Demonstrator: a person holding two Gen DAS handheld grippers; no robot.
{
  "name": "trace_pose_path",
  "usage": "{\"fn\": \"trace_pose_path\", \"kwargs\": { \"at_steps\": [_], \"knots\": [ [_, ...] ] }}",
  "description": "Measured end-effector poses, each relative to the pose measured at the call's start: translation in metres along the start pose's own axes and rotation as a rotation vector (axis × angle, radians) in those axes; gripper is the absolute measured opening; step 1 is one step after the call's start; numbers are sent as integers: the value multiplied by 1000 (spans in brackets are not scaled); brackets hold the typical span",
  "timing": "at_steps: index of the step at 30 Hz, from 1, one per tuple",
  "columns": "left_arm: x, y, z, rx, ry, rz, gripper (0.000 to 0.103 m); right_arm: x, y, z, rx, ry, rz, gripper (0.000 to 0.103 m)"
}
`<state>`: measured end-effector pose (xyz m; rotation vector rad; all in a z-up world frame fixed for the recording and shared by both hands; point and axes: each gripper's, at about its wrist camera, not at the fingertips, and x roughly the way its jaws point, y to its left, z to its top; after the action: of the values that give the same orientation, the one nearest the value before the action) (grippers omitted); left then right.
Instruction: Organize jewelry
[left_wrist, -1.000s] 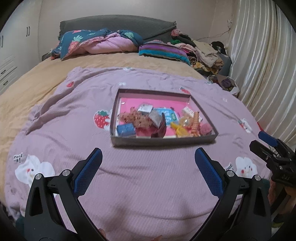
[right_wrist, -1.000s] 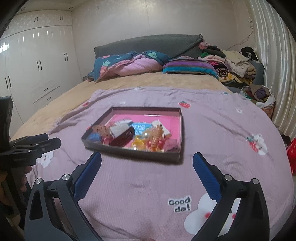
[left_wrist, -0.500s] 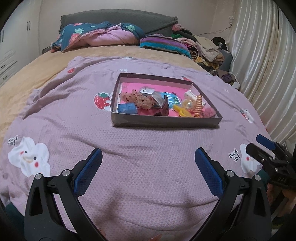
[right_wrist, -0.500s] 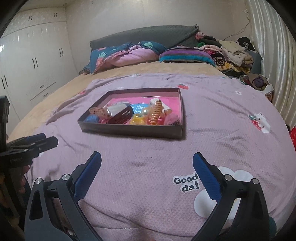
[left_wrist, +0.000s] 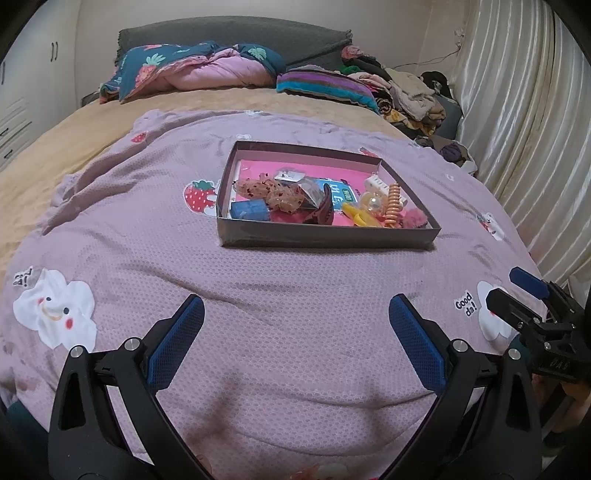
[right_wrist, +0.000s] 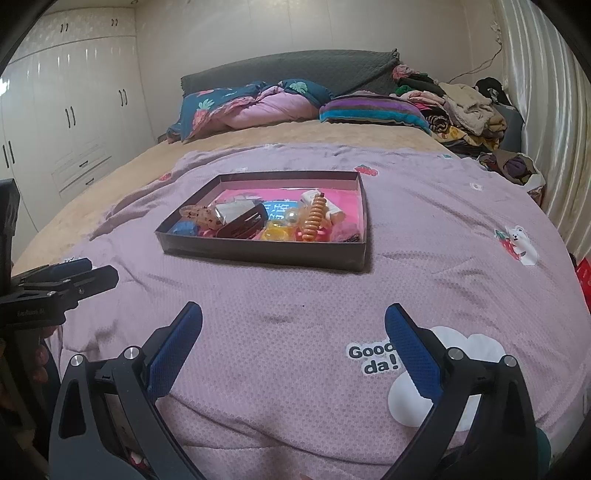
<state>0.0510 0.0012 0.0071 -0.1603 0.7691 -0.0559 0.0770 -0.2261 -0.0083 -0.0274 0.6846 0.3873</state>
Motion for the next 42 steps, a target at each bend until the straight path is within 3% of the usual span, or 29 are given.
{"fn": "trace_pose_path", "kwargs": {
  "at_steps": [42],
  "knots": [
    [-2, 2, -1, -3, 6, 10, 93, -1, 1, -2, -11, 7, -4, 99]
  ]
}}
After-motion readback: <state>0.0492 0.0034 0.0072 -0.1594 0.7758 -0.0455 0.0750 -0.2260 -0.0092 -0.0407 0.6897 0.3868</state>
